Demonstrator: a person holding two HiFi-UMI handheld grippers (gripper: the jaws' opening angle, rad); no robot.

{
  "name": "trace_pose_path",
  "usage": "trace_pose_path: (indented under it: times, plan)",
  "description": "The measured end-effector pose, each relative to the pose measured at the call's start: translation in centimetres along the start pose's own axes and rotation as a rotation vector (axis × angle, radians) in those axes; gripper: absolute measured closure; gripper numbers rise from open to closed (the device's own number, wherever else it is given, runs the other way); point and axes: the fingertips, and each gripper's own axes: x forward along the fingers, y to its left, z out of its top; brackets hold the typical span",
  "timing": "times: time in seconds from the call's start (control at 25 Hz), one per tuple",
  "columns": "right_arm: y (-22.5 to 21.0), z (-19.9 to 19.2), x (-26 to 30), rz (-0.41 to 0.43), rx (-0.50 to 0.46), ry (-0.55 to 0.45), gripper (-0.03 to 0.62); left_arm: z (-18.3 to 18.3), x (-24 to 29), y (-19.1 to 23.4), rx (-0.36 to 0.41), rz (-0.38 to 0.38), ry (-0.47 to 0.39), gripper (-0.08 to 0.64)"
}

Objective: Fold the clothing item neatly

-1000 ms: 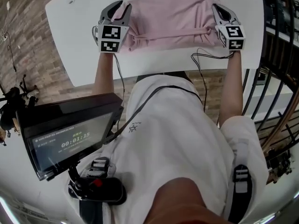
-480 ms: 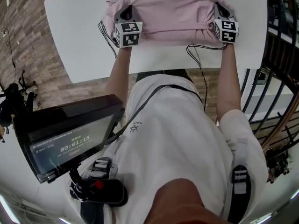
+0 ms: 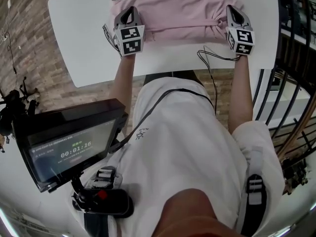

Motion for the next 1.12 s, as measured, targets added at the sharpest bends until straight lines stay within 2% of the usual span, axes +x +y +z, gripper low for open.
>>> trace_pose_path:
  times: [0.16, 0.28, 0.36, 0.44, 0.52, 0.64, 0.72, 0.8, 0.92, 1.0, 1.12]
  plan:
    - [3.8, -0.6, -3.4, 0.058, 0.063, -0.036, 0.589, 0.3, -3.4, -3.1, -0.050, -0.074, -0.048, 0.557]
    - [7.0, -2.1, -4.1, 0.100, 0.089, -0.023, 0.589, -1.7, -4.3, -6.2, -0.061, -0.135, -0.020, 0.557]
    - [9.0, -3.4, -3.5, 0.127, 0.058, 0.009, 0.589, -3.9, -3.7, -7.7, -0.042, -0.145, 0.018, 0.557]
    - [9.9, -5.0, -2.6, 0.123, -0.019, 0.070, 0.589, -6.7, -2.5, -7.8, -0.028, -0.123, 0.061, 0.557]
    - [8.8, -7.0, -1.7, 0.064, -0.086, 0.136, 0.590, -8.5, -1.2, -7.0, -0.017, -0.098, 0.078, 0.557]
    - [6.8, -8.6, -1.0, 0.018, -0.050, 0.160, 0.589, -8.8, -1.0, -5.5, -0.028, -0.078, 0.081, 0.557]
    - [6.3, -8.8, -0.5, 0.023, 0.012, 0.156, 0.590, -8.9, -1.0, -4.8, -0.053, -0.086, 0.089, 0.558]
    - [6.3, -8.9, 0.1, 0.062, 0.084, 0.138, 0.589, -8.8, -0.7, -4.6, -0.064, -0.099, 0.086, 0.557]
    - [6.0, -7.6, -1.0, 0.122, 0.108, 0.082, 0.589, -7.9, -2.0, -3.7, -0.102, -0.082, 0.051, 0.557]
    - [3.7, -7.3, -2.3, 0.058, 0.135, 0.059, 0.589, -7.7, -3.0, -2.3, -0.128, -0.048, 0.028, 0.557]
    - [0.3, -9.4, -2.1, -0.066, 0.124, 0.134, 0.589, -8.9, -2.3, 0.2, -0.161, 0.013, 0.056, 0.557]
